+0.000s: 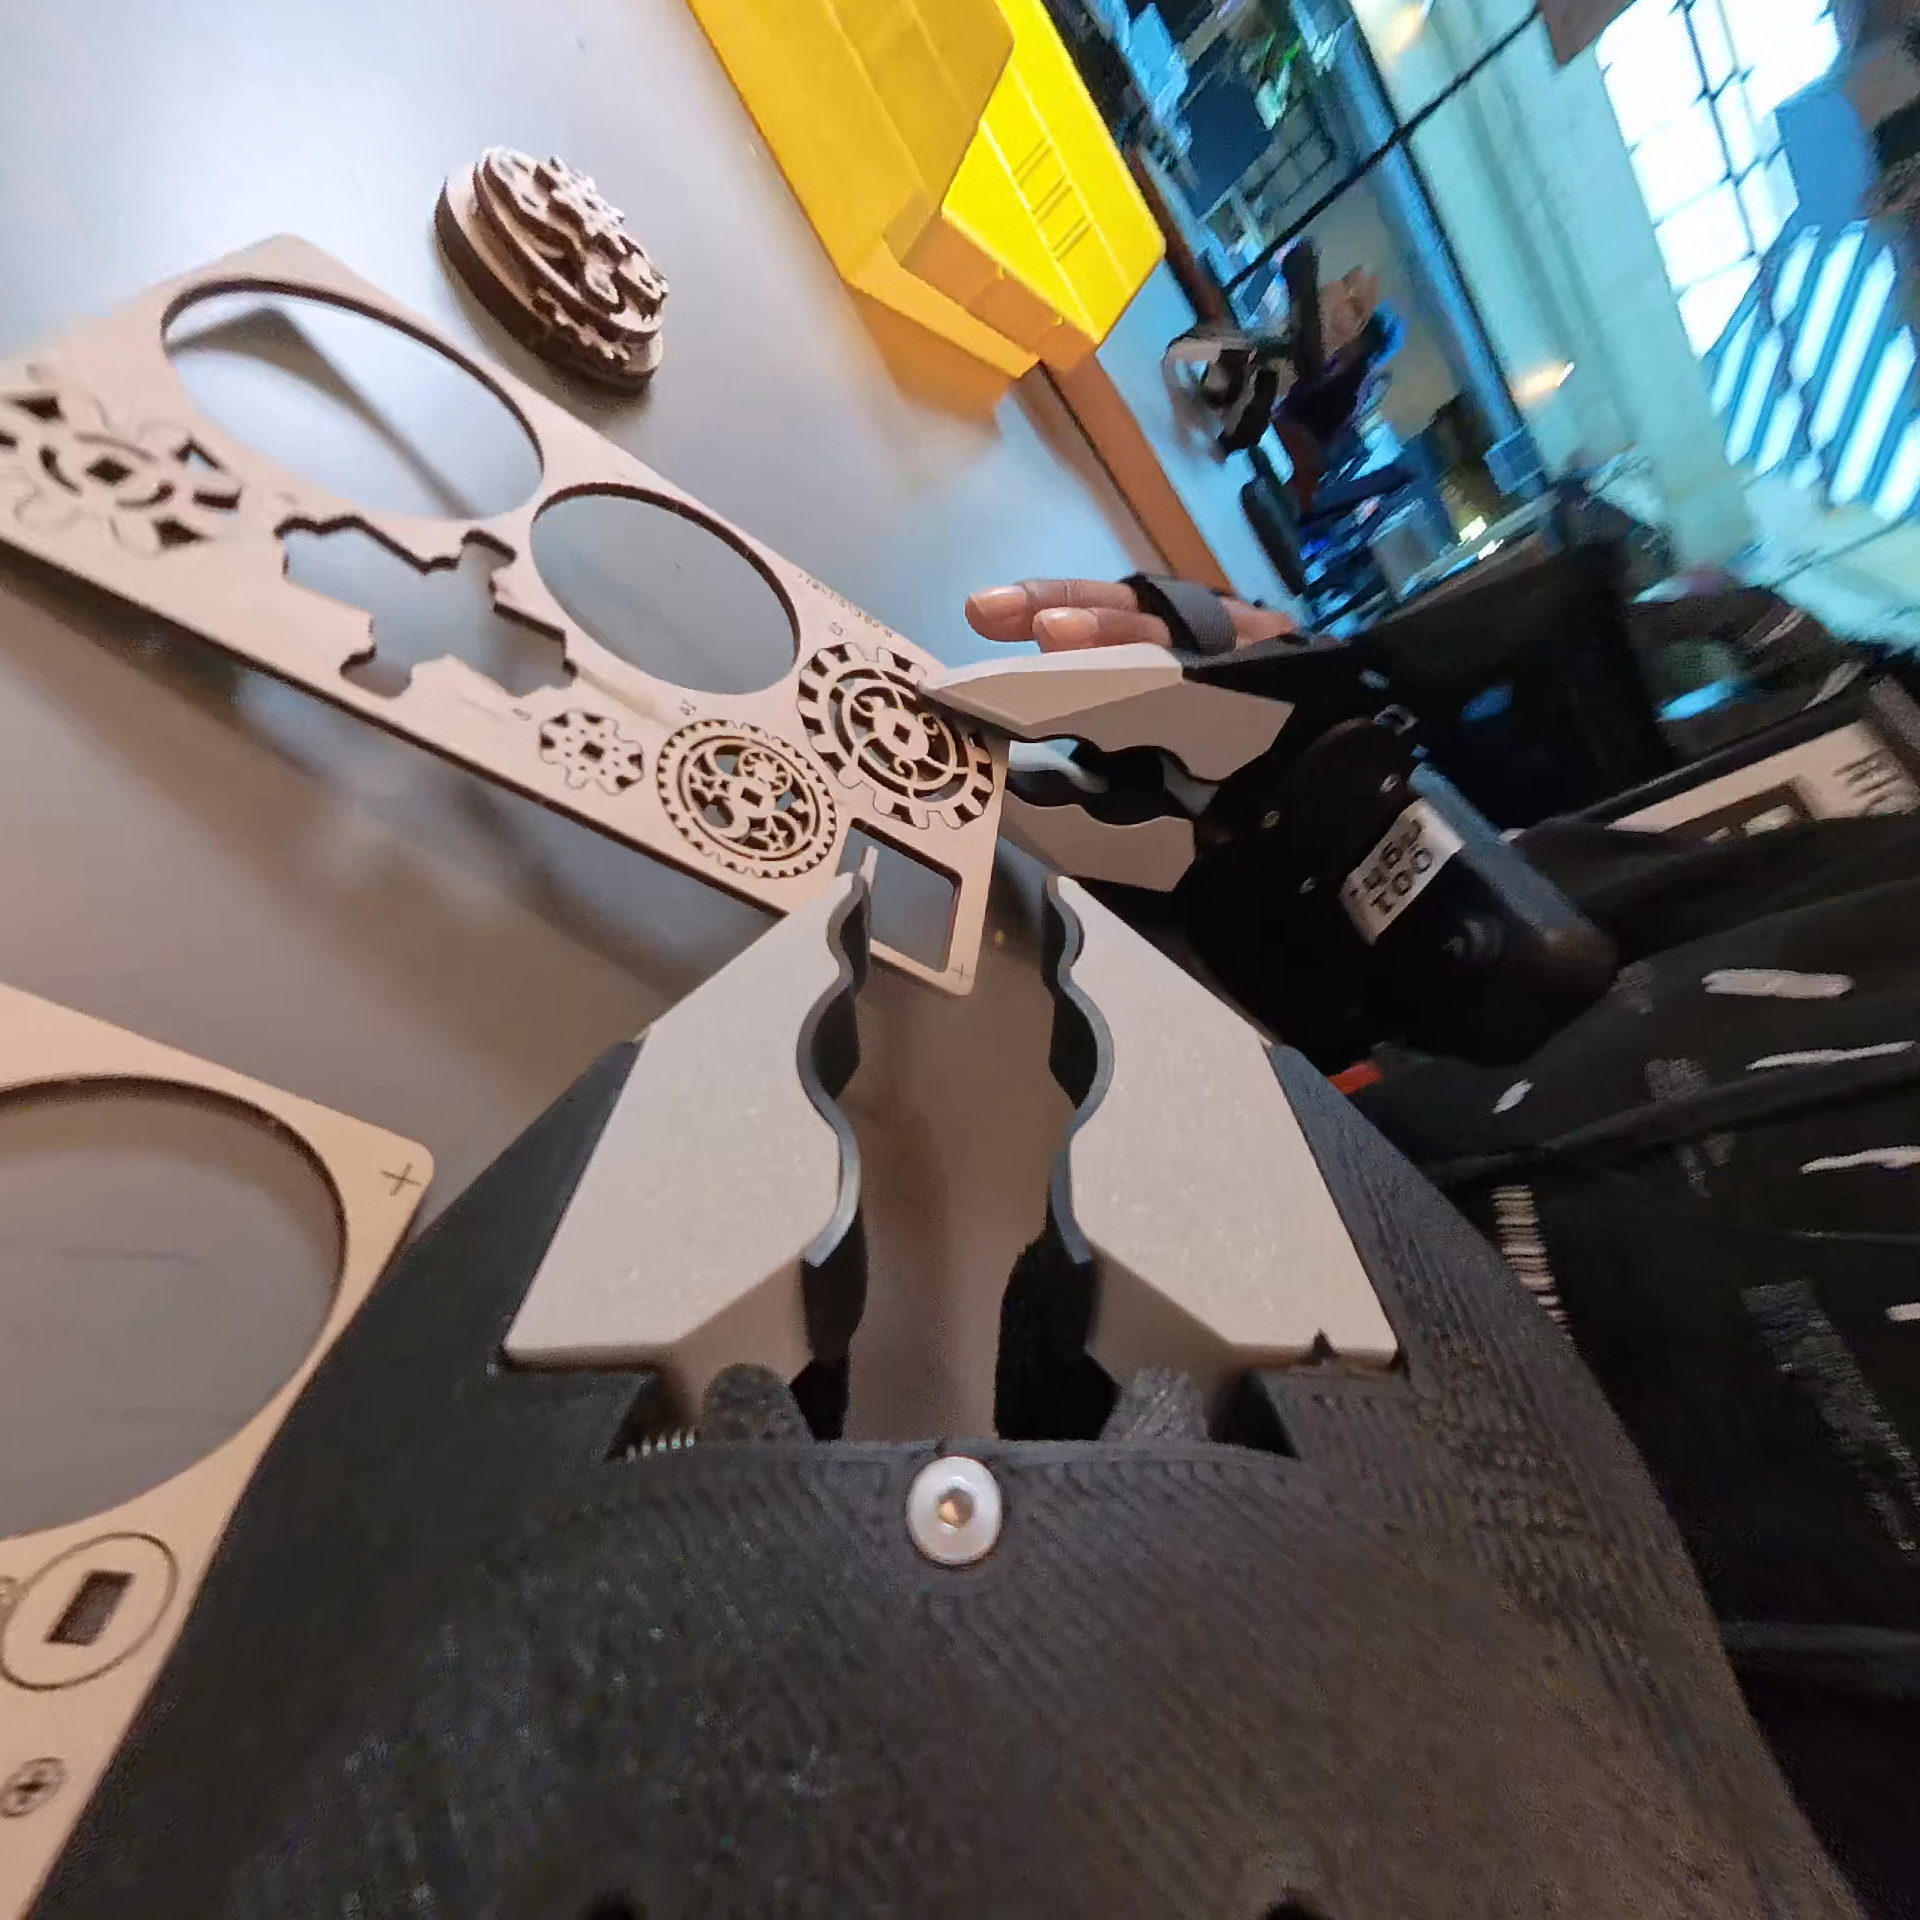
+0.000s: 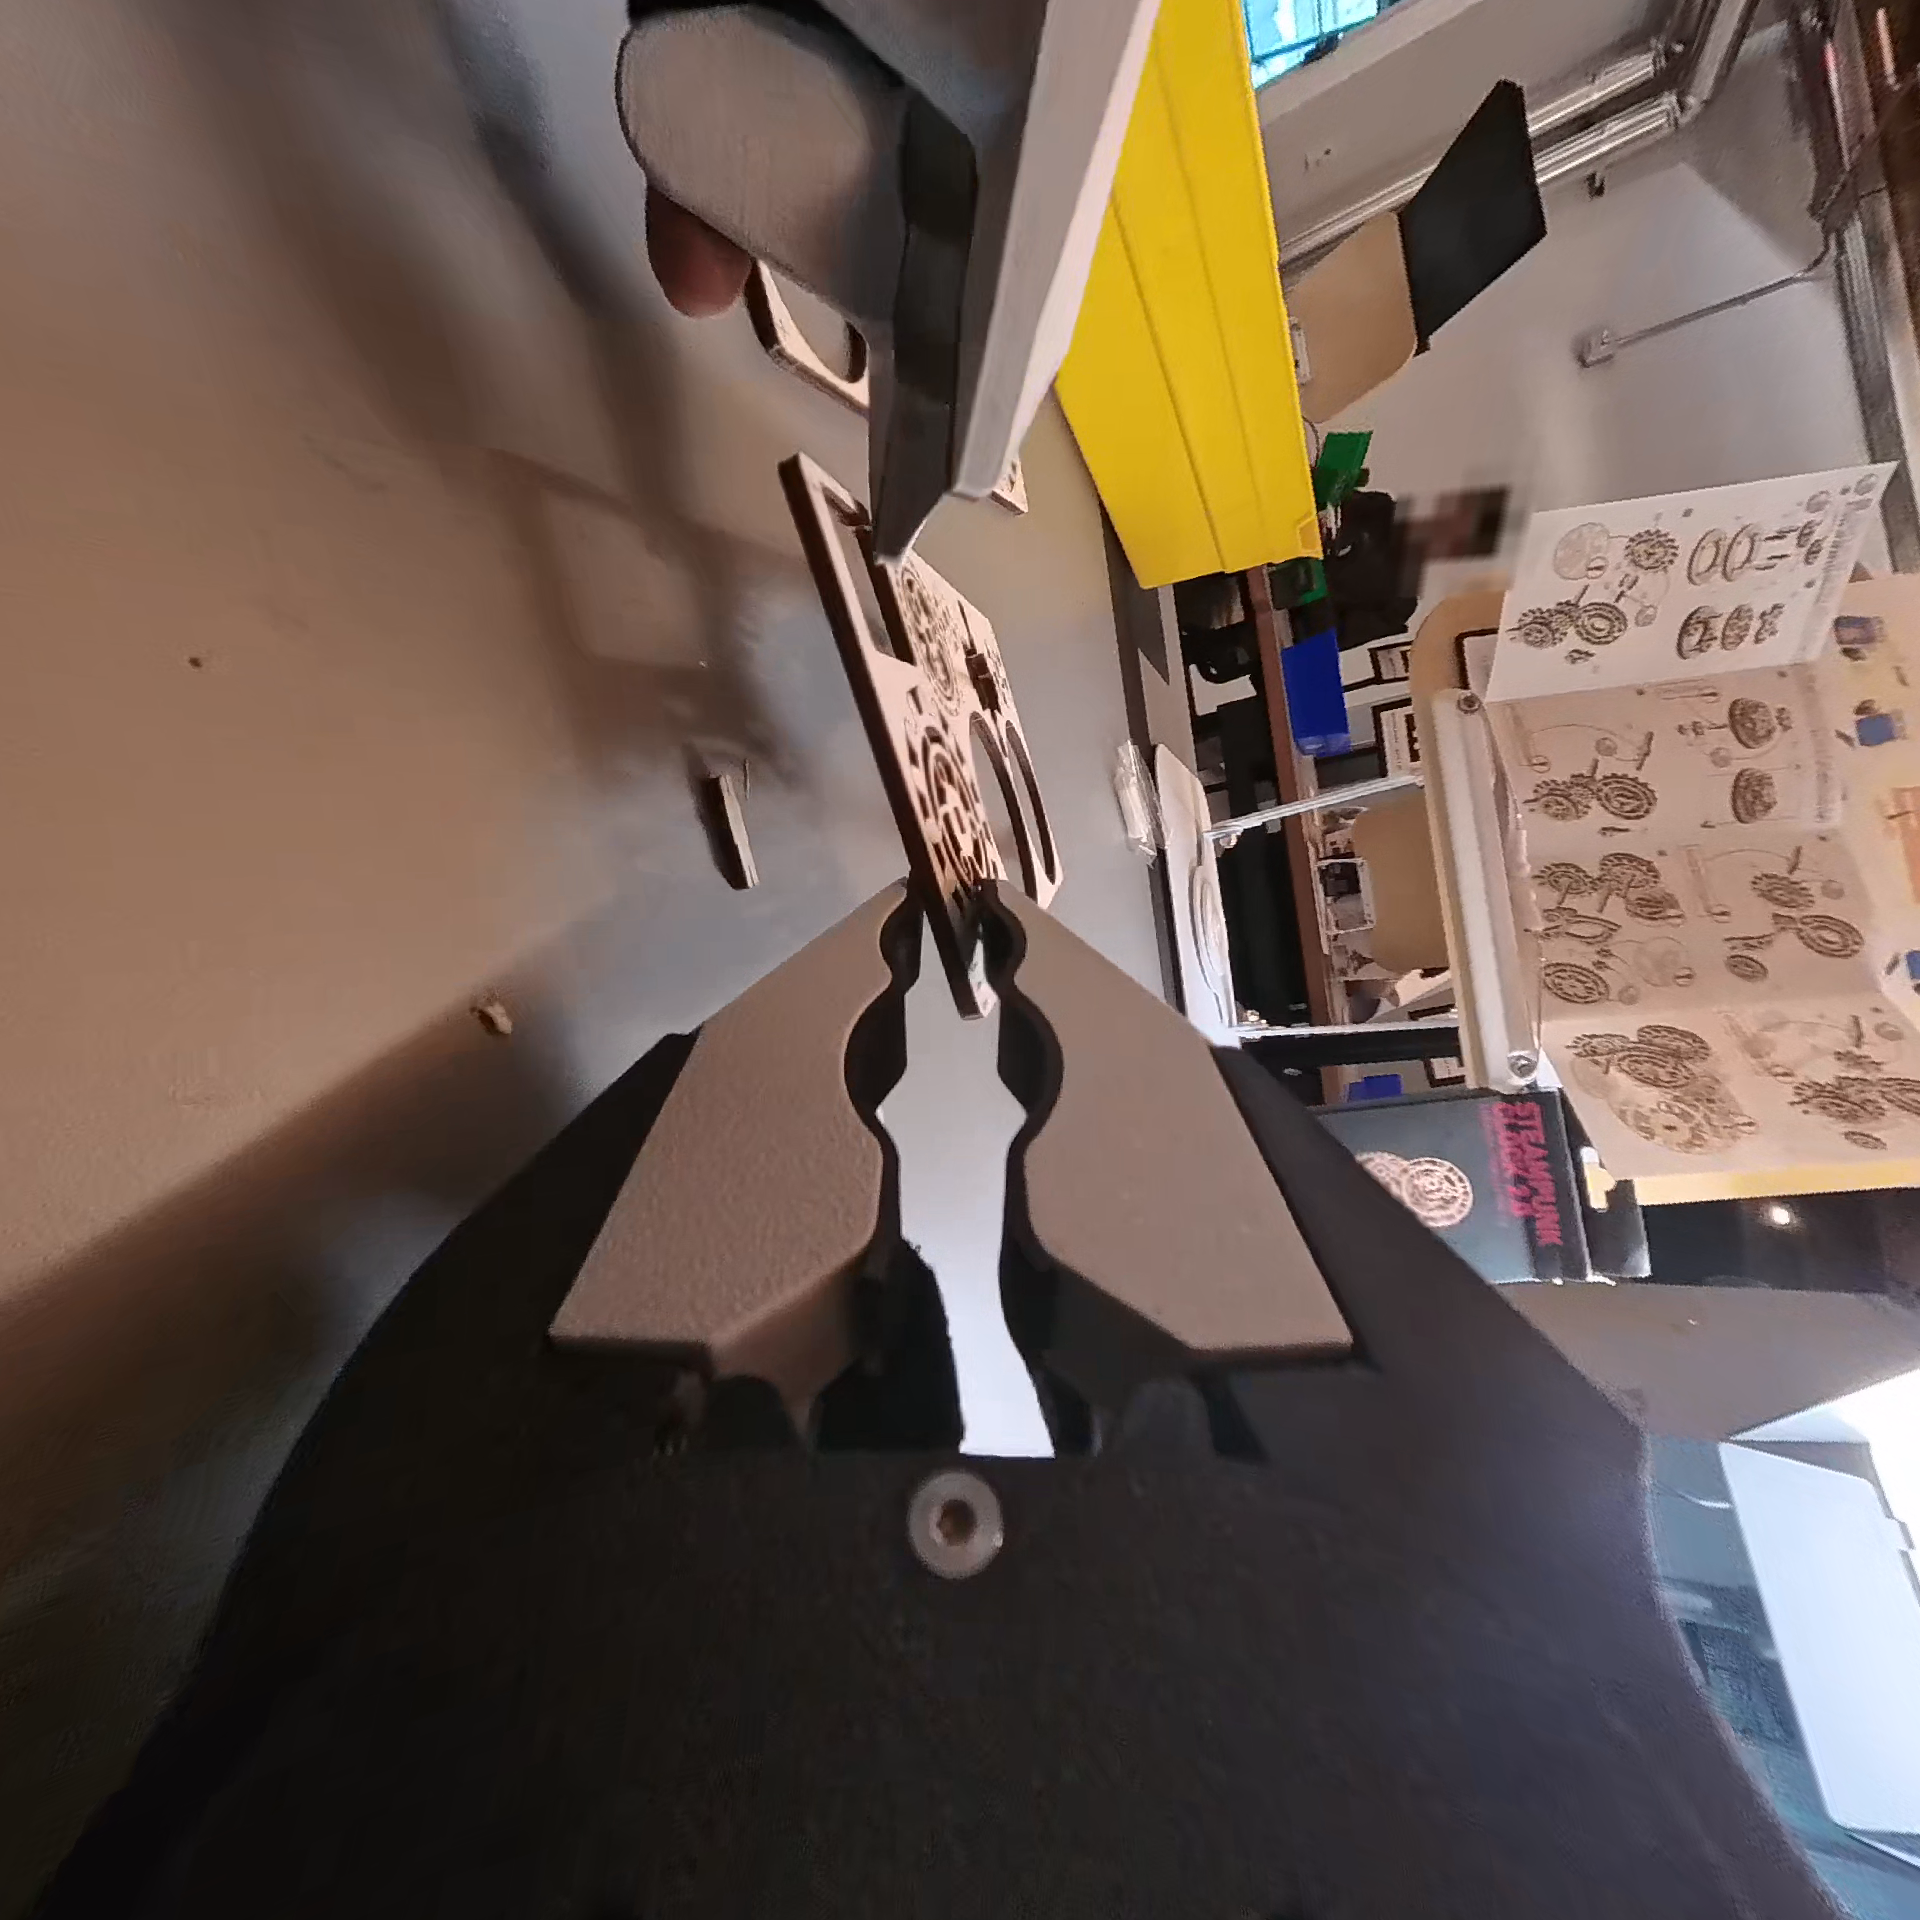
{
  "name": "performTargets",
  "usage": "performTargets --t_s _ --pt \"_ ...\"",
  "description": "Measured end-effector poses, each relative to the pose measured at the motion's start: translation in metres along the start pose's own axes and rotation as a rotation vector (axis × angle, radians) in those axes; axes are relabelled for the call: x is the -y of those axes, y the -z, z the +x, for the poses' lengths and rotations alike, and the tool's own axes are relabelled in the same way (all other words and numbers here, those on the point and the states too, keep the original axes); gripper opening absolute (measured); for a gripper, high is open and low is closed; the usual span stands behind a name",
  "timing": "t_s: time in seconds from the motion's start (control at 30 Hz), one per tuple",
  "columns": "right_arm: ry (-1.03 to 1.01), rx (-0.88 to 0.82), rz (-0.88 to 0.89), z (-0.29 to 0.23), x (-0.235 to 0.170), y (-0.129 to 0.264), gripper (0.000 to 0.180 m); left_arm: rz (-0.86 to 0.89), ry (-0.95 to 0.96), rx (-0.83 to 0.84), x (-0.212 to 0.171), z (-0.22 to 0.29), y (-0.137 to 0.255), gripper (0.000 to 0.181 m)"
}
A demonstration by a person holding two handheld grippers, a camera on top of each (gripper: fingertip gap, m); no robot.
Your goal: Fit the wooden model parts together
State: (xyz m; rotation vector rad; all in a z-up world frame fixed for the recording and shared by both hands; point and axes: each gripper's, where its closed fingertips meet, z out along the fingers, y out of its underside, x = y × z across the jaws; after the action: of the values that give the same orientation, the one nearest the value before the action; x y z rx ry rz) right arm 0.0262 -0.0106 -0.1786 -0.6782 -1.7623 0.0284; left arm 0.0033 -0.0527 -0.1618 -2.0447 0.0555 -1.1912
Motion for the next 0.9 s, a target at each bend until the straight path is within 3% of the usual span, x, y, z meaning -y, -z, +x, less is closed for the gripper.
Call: performTargets --t_s 0.23,0.5,0.6,0.7,0.83,0.9 --pt "-0.066 0.037 -0.003 -0.004 -0.002 -0.005 0.01 -0.157 -0.427 0.175 -0.014 -0.003 -0.007 0.044" --pt "-0.12 0.058 0.012 -0.004 0.0 -0.009 0.013 -0.167 -0.566 0.262 -0.013 -0.014 -0.003 0.029" --pt "-0.142 0.022 0.027 0.005 0.0 -0.007 0.008 -0.044 -0.451 0.175 0.006 -0.004 0.005 0.035" --pt "-0.183 -0.061 0.047 0.026 -0.002 -0.001 0.003 0.192 -0.15 0.107 0.046 -0.016 0.031 0.037" --pt "-0.258 -0.168 0.145 0.057 0.003 0.014 0.001 0.318 0.214 -0.187 0.07 -0.02 0.043 0.043" --pt "-0.143 -0.231 0.199 0.071 0.008 0.025 0.001 0.369 0.321 -0.358 0.08 -0.008 0.046 0.045"
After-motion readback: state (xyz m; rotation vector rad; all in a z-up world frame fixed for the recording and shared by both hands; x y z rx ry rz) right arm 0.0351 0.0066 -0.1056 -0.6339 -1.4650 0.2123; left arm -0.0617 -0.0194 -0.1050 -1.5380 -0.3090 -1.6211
